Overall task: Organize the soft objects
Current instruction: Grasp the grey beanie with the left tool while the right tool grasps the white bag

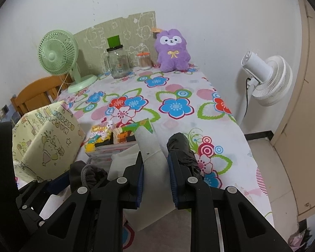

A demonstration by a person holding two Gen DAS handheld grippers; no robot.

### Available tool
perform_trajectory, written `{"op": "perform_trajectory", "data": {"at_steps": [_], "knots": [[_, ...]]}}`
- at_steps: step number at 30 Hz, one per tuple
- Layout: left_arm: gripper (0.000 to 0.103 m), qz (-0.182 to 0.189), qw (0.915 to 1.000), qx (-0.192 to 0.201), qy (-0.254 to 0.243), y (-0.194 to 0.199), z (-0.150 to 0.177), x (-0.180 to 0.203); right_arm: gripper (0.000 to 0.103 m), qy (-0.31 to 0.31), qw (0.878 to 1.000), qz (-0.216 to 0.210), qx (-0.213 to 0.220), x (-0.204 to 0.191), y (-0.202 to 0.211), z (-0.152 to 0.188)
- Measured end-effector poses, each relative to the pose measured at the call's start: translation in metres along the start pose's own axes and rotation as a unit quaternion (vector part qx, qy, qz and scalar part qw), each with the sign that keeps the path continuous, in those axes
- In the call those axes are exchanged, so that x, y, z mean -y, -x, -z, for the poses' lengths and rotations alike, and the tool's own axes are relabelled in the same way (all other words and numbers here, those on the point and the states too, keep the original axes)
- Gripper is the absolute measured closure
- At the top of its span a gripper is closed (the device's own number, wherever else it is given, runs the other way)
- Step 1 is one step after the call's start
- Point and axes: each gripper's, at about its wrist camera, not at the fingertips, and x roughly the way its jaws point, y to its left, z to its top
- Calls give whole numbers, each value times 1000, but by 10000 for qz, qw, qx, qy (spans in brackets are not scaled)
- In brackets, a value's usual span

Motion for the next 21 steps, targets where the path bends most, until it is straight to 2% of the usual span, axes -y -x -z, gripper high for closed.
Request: {"op": "perform_trajectory", "data": {"at_steps": [21], "knots": [[44, 90, 9982, 562, -169, 69, -17, 3, 78, 22, 9985, -41, 550, -14, 67, -18]]}}
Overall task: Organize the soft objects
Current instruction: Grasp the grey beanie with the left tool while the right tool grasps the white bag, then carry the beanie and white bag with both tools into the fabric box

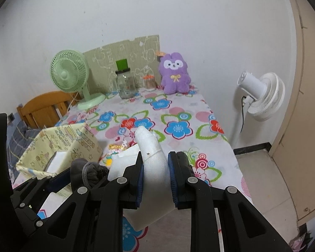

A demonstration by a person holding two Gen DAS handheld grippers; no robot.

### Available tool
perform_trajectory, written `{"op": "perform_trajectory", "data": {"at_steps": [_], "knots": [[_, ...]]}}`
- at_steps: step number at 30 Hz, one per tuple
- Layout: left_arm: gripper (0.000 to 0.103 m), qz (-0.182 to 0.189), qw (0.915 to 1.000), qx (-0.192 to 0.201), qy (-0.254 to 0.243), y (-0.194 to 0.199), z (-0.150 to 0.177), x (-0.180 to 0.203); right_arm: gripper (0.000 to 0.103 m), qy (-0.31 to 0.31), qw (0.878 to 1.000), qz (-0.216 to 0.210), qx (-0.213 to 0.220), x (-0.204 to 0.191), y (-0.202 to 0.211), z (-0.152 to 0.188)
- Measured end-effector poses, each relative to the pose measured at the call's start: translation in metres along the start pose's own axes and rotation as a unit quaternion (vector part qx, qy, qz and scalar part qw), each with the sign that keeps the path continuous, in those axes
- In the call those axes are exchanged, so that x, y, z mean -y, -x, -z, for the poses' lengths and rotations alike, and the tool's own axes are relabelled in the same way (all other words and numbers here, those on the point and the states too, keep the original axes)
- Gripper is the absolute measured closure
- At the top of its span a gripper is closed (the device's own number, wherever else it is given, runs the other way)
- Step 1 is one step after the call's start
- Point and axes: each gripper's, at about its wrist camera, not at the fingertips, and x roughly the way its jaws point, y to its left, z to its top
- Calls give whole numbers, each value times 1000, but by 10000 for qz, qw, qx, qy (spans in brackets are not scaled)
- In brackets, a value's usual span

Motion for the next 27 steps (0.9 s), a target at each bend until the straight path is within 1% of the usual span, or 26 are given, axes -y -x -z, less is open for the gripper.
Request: {"op": "perform_trajectory", "data": {"at_steps": [5, 13, 27], "knots": [[44, 24, 9999, 104, -69, 14, -8, -1, 78, 20, 9999, 36, 102, -5, 14, -7], [44, 14, 9996, 263, -47, 34, -18, -12, 78, 109, 9997, 11, 234, -20, 33, -20], [44, -125, 9993, 332, -63, 42, -31, -47, 78, 174, 9995, -152, 211, -59, 27, -34]]}}
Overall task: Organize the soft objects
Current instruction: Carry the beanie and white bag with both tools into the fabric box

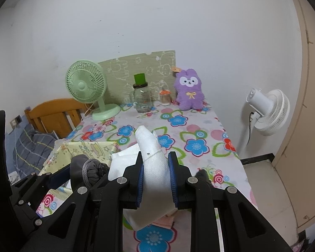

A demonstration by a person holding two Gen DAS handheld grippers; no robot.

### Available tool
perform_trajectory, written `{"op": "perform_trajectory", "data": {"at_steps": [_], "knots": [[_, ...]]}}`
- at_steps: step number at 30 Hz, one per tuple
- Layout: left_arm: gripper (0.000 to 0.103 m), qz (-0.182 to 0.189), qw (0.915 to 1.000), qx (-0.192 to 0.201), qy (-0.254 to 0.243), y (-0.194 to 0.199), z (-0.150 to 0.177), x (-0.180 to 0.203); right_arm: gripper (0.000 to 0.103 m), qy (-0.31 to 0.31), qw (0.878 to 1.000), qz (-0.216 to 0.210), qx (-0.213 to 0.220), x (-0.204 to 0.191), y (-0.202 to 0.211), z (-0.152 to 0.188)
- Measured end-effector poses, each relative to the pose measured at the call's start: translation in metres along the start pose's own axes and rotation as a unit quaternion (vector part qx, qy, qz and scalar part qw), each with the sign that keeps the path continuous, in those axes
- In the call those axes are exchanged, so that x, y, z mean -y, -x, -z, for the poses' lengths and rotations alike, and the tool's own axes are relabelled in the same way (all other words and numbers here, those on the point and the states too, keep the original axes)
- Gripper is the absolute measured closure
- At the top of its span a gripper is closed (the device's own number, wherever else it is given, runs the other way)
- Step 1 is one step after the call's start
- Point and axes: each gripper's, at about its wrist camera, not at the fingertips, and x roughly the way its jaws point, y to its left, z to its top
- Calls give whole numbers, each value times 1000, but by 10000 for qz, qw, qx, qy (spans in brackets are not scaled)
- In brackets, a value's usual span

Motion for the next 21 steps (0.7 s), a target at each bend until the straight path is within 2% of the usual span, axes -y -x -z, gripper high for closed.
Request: {"op": "perform_trajectory", "data": {"at_steps": [13, 21], "knots": [[44, -159, 9999, -21, -17, -16, -8, -45, 78, 167, 9997, -179, -86, -44, -28, -8], [44, -179, 9997, -172, 29, -35, -10, -73, 78, 245, 9991, -284, -203, -66, -52, -11]]}}
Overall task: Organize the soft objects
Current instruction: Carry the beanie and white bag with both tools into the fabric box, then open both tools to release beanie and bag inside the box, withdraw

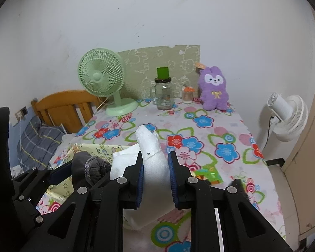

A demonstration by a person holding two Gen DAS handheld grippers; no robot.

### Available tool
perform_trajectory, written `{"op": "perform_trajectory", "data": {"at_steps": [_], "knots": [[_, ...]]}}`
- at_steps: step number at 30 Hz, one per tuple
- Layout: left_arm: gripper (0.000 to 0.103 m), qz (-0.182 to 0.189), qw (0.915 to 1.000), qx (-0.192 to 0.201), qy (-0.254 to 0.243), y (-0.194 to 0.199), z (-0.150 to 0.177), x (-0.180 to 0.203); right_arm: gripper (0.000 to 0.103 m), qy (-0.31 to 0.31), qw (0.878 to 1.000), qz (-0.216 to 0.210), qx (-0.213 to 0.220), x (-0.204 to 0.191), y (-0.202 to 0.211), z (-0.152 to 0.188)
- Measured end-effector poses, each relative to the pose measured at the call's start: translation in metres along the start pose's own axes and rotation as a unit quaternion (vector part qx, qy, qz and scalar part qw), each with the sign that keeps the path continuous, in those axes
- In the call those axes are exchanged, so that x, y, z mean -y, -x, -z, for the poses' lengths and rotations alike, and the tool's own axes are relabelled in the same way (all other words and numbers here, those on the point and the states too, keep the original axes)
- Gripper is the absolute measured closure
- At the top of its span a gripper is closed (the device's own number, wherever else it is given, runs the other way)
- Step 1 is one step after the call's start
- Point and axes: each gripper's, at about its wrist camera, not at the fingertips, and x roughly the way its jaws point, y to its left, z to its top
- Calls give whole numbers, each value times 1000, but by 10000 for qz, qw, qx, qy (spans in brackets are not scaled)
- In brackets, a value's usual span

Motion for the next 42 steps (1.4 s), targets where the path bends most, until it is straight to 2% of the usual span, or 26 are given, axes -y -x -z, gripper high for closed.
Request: {"op": "perform_trajectory", "data": {"at_steps": [17, 24, 31, 34, 36, 38, 42], "knots": [[43, -297, 9976, -630, 6, -59, 18, -55, 78, 188, 9965, -525, -615, -43, -80, 5], [41, -143, 9955, -935, -41, -82, 25, -65, 78, 359, 9934, -647, -871, -59, -106, 10], [38, -102, 9949, -937, -357, -91, 24, -63, 78, 286, 9928, -634, -974, -58, -121, 10], [37, -77, 9947, -948, -397, -93, 23, -64, 74, 274, 9926, -641, -992, -58, -124, 10], [36, -44, 9948, -948, -367, -93, 23, -65, 66, 285, 9921, -651, -1033, -58, -126, 10], [35, -12, 9951, -938, -309, -91, 23, -65, 51, 248, 9912, -680, -1108, -56, -128, 10], [32, 41, 9954, -946, -159, -87, 22, -67, 43, 244, 9902, -834, -1091, -56, -124, 9]]}}
